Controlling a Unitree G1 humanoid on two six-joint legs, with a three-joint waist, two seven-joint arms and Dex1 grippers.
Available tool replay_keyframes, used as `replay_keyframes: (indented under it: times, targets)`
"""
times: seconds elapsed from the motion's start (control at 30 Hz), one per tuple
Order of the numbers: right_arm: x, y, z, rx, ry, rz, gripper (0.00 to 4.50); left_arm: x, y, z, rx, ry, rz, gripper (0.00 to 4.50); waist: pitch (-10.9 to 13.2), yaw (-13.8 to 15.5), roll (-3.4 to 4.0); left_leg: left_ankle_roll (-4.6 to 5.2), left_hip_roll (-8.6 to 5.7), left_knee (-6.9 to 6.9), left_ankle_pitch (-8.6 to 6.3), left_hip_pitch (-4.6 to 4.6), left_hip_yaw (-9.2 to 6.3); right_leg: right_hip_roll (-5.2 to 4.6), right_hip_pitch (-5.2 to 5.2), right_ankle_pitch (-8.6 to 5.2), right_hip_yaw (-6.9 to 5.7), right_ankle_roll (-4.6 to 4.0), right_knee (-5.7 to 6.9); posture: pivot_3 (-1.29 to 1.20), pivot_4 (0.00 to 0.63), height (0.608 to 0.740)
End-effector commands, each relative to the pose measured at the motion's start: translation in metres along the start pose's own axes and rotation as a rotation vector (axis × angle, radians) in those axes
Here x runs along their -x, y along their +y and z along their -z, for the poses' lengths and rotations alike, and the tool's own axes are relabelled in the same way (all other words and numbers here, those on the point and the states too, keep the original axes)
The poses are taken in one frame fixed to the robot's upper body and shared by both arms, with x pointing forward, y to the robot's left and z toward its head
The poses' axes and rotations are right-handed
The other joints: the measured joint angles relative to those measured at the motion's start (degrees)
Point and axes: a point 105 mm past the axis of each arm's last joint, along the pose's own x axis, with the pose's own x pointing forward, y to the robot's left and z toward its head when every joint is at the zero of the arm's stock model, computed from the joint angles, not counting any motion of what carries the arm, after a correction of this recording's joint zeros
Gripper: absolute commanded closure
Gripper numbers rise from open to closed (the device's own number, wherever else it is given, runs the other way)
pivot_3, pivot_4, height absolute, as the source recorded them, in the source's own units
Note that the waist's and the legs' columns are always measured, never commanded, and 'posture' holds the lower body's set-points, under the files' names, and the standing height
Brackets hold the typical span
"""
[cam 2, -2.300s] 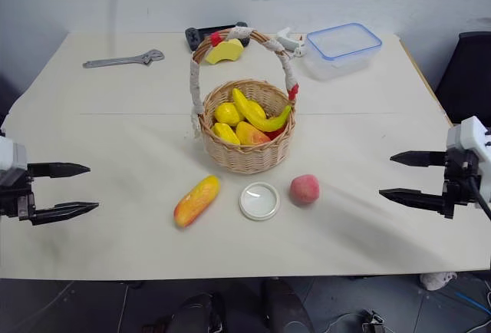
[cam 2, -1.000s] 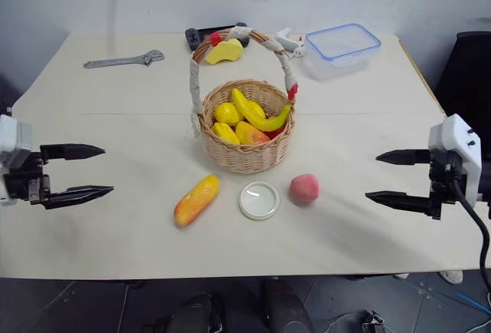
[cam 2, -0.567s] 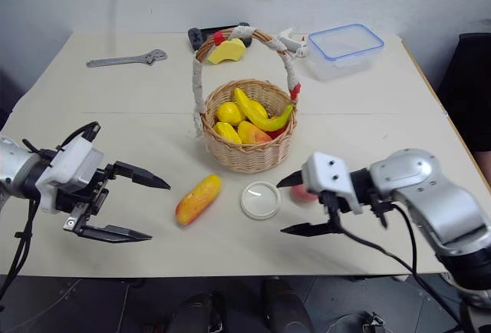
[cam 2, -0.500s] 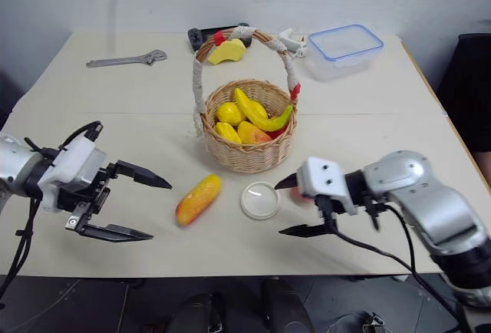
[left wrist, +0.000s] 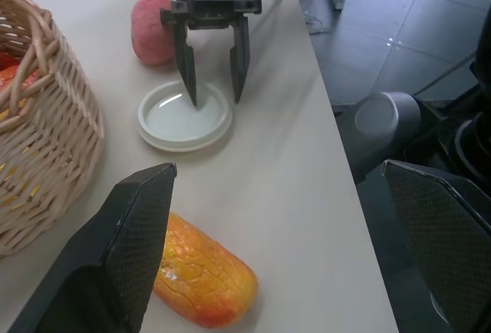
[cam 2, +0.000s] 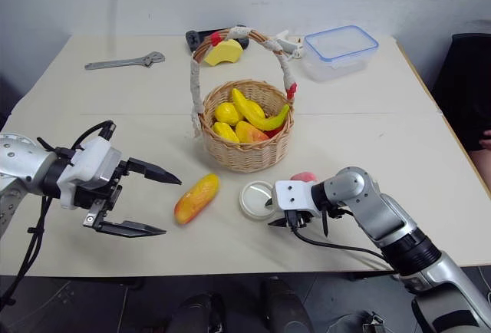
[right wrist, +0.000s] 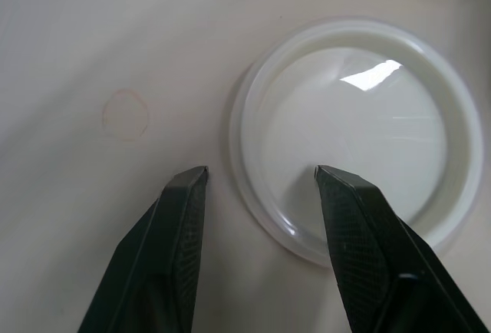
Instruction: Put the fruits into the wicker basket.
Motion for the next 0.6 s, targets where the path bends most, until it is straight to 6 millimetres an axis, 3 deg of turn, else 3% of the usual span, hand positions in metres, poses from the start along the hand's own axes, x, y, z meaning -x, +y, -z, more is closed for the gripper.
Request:
replay_keyframes:
  times: [0.03, 0.1, 0.27, 0.53, 0.6]
  targets:
    - [-0.005, 0.0, -0.001, 0.007, -0.009, 0.002, 2.46, -0.001, -0.001, -0.006, -0.036, 0.006, -0.003, 0.0, -0.01, -0.07, -0.02, -0.01, 0.0, 0.0, 0.01, 0.02, 0.0, 0.0, 0.0, 0.0, 0.0, 0.0, 0.03, 0.0, 0.15, 0.74]
    - [-0.007, 0.0, -0.003, 0.01, -0.028, 0.0, 2.85, -0.001, -0.002, -0.008, -0.037, -0.002, -0.003, 0.0, -0.01, -0.1, -0.02, -0.03, 0.0, 0.0, 0.02, 0.04, 0.0, 0.0, 0.0, 0.0, 0.0, -0.01, 0.07, 0.0, 0.15, 0.74]
    - [-0.008, 0.003, -0.011, 0.016, -0.065, -0.019, 4.44, -0.002, 0.001, -0.012, -0.048, -0.017, -0.011, 0.0, -0.01, 0.01, -0.04, -0.06, -0.01, -0.01, 0.08, 0.05, -0.03, 0.0, -0.02, 0.0, 0.0, -0.04, 0.15, 0.0, 0.15, 0.74]
    - [0.01, 0.003, -0.037, 0.065, -0.183, -0.02, 4.49, -0.002, 0.005, -0.014, -0.072, -0.028, -0.009, 0.0, 0.0, 0.0, -0.03, -0.05, -0.02, -0.05, 0.08, 0.04, -0.04, 0.0, -0.04, -0.01, 0.0, -0.04, 0.15, 0.0, 0.15, 0.74]
    - [0.027, -0.003, -0.049, 0.098, -0.194, -0.004, 4.49, -0.004, 0.008, -0.016, -0.084, -0.046, -0.007, 0.0, 0.03, 0.14, -0.02, -0.05, -0.02, -0.08, 0.08, 0.04, -0.04, 0.0, -0.04, -0.01, 0.0, -0.04, 0.15, 0.0, 0.15, 0.74]
